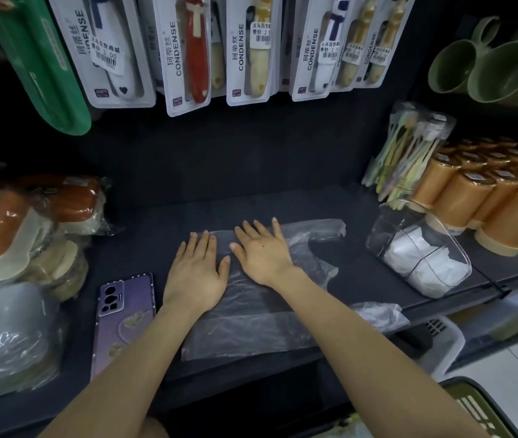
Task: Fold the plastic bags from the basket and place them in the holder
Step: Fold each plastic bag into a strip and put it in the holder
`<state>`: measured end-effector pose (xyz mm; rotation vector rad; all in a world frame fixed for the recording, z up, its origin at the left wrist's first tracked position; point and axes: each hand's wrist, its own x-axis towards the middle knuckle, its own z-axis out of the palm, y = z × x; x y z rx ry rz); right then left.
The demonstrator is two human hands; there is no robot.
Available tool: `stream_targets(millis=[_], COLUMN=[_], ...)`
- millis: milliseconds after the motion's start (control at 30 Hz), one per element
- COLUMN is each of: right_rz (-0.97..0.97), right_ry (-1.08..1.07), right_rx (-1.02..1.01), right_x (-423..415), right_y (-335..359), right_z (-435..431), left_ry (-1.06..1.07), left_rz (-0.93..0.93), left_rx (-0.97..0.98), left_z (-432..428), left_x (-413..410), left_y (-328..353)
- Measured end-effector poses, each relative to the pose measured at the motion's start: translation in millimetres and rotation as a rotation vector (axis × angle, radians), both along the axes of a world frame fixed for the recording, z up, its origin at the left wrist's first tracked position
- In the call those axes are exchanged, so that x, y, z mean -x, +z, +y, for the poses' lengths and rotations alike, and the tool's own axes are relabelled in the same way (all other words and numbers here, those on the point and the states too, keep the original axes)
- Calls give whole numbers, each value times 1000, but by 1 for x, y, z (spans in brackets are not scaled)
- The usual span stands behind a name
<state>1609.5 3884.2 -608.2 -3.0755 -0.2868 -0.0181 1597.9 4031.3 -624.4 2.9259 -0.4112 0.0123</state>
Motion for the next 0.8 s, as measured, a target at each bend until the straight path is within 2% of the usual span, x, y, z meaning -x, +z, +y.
stream_targets(millis=[133, 267, 333, 433, 500, 600, 700, 800], right_rz=[45, 106, 149, -18, -133, -78, 9, -69], right_ry=[-123, -392, -436, -360, -194, -8, -87, -180], right_rx=[-38, 15, 74, 66, -2, -70, -35, -60], right_x=[1, 8, 11, 29, 61, 108, 124, 130], right_y=[-8, -3, 6, 20, 17, -2, -11, -9], right_z=[-34, -100, -120, -95, -52, -16, -41, -81], left_ry=[0, -1, 0, 0, -10, -19, -20, -20], left_rz=[-5, -5, 7, 29, 53, 81, 84, 96], left_rx=[-20, -50, -63, -69, -64, -56, -57, -52], left_z=[0, 0, 0, 0, 1, 2, 2, 1], left_x=[-1, -3, -3, -2, -1, 1, 1, 1], left_y=[-2, -3, -2, -1, 1, 4, 5, 6])
